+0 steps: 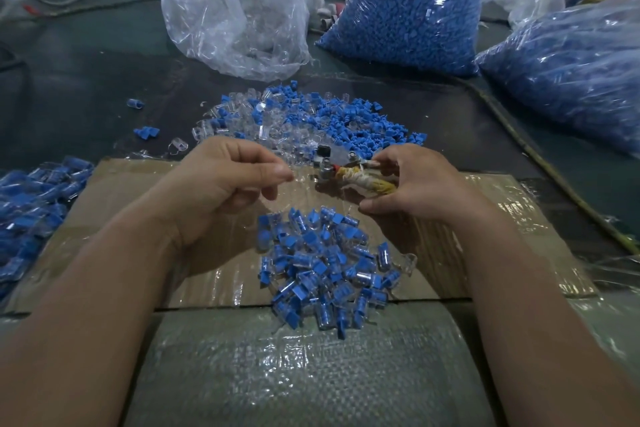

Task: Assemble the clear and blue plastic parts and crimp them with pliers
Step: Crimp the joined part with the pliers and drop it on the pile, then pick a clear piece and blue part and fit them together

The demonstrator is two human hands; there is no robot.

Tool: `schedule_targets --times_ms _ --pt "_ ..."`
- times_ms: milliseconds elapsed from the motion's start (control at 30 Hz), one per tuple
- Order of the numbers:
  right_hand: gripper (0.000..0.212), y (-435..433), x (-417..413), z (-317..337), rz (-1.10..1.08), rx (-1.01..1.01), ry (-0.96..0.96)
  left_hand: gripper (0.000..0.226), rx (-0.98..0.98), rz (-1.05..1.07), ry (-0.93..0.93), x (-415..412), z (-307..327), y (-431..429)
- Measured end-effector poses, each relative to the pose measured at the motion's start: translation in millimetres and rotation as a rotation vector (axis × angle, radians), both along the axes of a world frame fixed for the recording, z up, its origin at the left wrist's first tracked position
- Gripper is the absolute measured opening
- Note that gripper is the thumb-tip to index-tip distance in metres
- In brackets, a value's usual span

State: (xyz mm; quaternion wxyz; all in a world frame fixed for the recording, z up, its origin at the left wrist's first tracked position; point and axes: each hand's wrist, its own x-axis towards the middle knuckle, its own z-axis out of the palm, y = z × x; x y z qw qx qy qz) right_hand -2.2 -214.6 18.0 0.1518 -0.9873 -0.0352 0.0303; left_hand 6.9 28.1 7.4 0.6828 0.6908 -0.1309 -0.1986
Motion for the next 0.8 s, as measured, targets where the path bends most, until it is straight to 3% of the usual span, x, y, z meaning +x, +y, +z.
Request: schedule_targets --times_ms 167,300,367,500,800 --pt "0.065 -4.0 -1.3 1.6 0.027 0.011 0.046 0.004 -0.026 0.456 -0.025 3.8 1.6 -4.8" --pt "0.064 -8.4 -2.0 2.5 0.039 0.033 0.071 0.015 0.285 0.684 -0.28 6.7 -6.2 -6.8" --pt "0.062 -10.8 -2.6 2.7 0.063 0.071 0.091 0.014 0.428 0.672 -0.382 5.2 -8.5 -9.1" --pt "0.068 -15.0 -3.7 1.7 0.095 0.121 0.139 0.039 0.644 0.54 -0.506 7.4 -13.5 -13.9" --pt "0.073 -25.0 -4.8 2.9 0.109 0.149 0.232 0.047 0.937 0.218 -0.497 20.5 -27.2 -12.2"
